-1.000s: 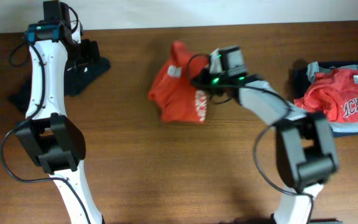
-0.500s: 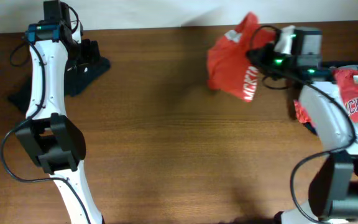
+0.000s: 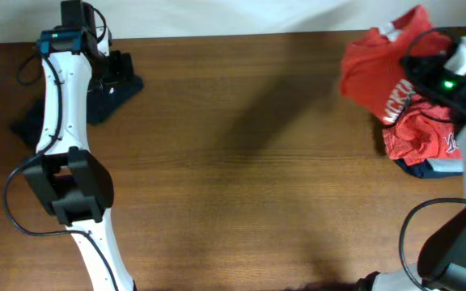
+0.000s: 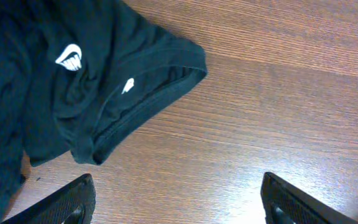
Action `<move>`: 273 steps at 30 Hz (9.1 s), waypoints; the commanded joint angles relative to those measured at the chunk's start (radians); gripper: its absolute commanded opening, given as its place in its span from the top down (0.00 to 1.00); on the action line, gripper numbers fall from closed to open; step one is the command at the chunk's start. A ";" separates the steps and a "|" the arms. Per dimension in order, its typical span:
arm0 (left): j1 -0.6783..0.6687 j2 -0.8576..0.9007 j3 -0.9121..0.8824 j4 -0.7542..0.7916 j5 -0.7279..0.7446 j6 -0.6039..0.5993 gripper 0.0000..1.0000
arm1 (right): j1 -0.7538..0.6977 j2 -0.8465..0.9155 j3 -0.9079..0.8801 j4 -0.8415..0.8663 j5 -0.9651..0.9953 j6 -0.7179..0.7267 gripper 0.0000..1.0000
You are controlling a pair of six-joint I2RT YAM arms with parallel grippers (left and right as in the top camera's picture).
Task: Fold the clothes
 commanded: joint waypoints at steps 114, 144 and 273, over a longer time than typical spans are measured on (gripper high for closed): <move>-0.097 0.003 0.002 0.021 0.011 0.012 0.15 | -0.246 0.072 0.262 -0.694 -0.034 -0.341 0.10; -0.097 0.012 0.002 0.029 0.011 0.012 0.15 | -0.416 0.113 0.109 -0.473 0.311 -0.223 0.07; -0.069 -0.038 0.224 0.043 -0.008 0.023 0.01 | -0.203 -0.388 0.391 -0.610 -0.068 -0.743 0.01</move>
